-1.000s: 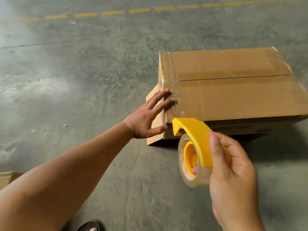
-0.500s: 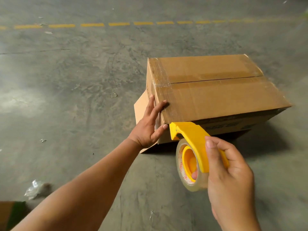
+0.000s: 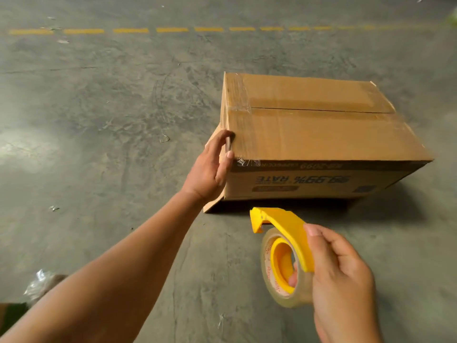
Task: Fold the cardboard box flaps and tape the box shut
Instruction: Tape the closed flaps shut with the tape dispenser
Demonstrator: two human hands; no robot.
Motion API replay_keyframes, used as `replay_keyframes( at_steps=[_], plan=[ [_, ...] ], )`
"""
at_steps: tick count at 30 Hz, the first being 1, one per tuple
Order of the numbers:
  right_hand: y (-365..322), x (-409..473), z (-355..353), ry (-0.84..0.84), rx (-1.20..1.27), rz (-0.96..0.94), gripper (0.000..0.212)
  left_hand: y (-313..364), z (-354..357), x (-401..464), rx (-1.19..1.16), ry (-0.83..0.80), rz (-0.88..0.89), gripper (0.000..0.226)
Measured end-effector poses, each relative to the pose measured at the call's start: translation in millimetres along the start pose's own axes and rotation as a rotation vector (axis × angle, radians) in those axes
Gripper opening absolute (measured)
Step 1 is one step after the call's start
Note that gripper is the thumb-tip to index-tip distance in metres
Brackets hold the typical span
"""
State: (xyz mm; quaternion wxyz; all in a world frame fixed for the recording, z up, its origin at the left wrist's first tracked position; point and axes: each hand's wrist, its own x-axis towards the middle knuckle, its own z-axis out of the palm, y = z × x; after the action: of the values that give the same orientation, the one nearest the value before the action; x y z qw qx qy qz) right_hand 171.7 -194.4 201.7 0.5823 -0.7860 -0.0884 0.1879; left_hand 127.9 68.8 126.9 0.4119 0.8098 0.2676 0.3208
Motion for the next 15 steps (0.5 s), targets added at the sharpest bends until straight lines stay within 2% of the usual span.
replay_keyframes(
  at_steps=[4,6,9,12,15],
  plan=[
    [-8.6,9.7,-1.4,-0.043,-0.001,-0.119,0.026,5.4,13.9,-10.7,-0.013,0.019,0.005,0.070],
    [-4.9,10.2,0.9,-0.044,0.003,-0.142,0.030,15.7,8.9,-2.6,0.075,0.044,0.012,0.071],
    [-5.7,11.0,4.7,-0.036,0.014,-0.178,0.020,25.3,3.2,7.7,0.259,-0.014,0.091,0.068],
    [-8.1,10.3,7.3,-0.045,0.025,-0.260,0.009,27.1,4.7,8.5,0.323,-0.102,0.143,0.067],
    [-4.1,9.0,10.0,-0.039,0.017,-0.331,0.020,25.4,6.1,7.9,0.340,-0.108,0.136,0.069]
  ],
)
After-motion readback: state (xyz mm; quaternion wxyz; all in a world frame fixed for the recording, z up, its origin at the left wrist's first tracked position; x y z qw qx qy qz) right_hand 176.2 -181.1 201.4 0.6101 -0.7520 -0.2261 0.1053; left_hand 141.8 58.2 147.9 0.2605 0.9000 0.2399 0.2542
